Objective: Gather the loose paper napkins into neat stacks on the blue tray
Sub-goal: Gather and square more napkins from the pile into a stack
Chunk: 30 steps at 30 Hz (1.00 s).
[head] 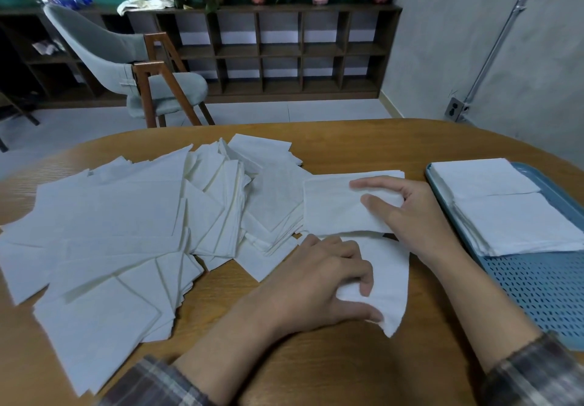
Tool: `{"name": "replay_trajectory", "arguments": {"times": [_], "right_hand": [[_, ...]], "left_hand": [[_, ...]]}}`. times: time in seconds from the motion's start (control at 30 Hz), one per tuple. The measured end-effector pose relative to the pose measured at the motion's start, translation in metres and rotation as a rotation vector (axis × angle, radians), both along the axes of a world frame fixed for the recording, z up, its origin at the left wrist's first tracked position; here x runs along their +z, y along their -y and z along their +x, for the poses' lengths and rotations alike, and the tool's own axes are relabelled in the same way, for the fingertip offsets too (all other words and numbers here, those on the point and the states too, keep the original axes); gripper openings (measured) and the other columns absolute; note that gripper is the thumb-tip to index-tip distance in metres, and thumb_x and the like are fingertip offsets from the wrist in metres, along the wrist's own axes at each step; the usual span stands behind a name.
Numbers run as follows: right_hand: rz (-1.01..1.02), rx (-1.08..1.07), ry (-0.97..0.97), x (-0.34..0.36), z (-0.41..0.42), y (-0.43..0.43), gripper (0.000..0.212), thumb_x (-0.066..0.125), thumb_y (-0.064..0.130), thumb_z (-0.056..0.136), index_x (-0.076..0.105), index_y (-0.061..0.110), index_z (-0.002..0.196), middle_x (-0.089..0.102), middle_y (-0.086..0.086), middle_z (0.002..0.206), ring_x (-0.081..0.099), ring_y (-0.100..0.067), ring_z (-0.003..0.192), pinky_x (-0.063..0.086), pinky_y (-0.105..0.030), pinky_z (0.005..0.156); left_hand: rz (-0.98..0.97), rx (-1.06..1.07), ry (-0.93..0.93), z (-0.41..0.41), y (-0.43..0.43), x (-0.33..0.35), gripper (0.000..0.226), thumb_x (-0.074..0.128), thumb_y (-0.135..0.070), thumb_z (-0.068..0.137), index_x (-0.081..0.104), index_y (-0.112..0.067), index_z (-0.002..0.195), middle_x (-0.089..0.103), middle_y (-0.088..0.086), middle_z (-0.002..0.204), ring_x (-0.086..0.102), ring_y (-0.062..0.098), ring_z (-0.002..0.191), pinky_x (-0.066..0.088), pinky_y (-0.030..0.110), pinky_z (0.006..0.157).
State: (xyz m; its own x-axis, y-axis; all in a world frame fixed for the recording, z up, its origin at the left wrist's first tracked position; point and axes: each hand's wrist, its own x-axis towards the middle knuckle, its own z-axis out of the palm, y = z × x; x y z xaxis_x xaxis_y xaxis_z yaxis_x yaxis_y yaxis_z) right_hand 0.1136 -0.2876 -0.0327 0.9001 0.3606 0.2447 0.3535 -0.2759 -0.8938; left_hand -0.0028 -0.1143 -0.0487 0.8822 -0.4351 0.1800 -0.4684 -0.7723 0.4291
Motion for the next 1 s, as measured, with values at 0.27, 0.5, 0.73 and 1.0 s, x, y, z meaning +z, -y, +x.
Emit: {"name": "replay_trajectory", "arguments": {"times": [0.27, 0.5, 0.73, 1.0], "right_hand": [[0.010, 0.018, -0.061, 0.003, -0.001, 0.000, 0.030, 0.067, 0.010, 0.100, 0.082, 0.035, 0.107, 0.075, 0.024, 0.117, 0.061, 0.009, 0.119, 0.042, -0.017, 0.100], [0.256, 0.166, -0.296, 0.004, 0.000, 0.000, 0.067, 0.062, 0.077, 0.083, 0.083, 0.020, 0.110, 0.077, -0.001, 0.120, 0.069, -0.021, 0.119, 0.051, -0.043, 0.101], [0.199, 0.159, -0.239, 0.012, -0.016, -0.006, 0.017, 0.073, 0.027, 0.095, 0.082, 0.018, 0.106, 0.082, -0.001, 0.105, 0.078, -0.018, 0.097, 0.056, -0.030, 0.081], [0.177, 0.220, -0.232, 0.013, -0.020, -0.008, 0.026, 0.074, 0.020, 0.094, 0.076, 0.021, 0.120, 0.079, 0.003, 0.114, 0.076, -0.016, 0.105, 0.059, -0.024, 0.084]], "left_hand": [[-0.504, 0.116, -0.191, -0.004, -0.012, 0.016, 0.016, 0.080, -0.020, 0.091, 0.067, -0.019, 0.082, 0.068, -0.003, 0.082, 0.056, 0.003, 0.075, 0.043, 0.017, 0.072], [-0.993, 0.234, -0.215, 0.006, -0.037, 0.027, 0.027, 0.065, 0.009, 0.096, 0.063, -0.014, 0.111, 0.066, 0.009, 0.091, 0.065, 0.015, 0.079, 0.050, 0.022, 0.068], [-0.931, 0.338, -0.231, 0.007, -0.040, 0.028, 0.051, 0.046, -0.001, 0.102, 0.062, -0.037, 0.135, 0.063, 0.000, 0.127, 0.068, 0.011, 0.107, 0.058, 0.034, 0.081], [-0.826, 0.548, -0.042, 0.013, -0.045, 0.022, 0.012, 0.077, -0.042, 0.093, 0.080, -0.031, 0.094, 0.075, -0.024, 0.106, 0.065, -0.003, 0.107, 0.050, 0.030, 0.093]]}}
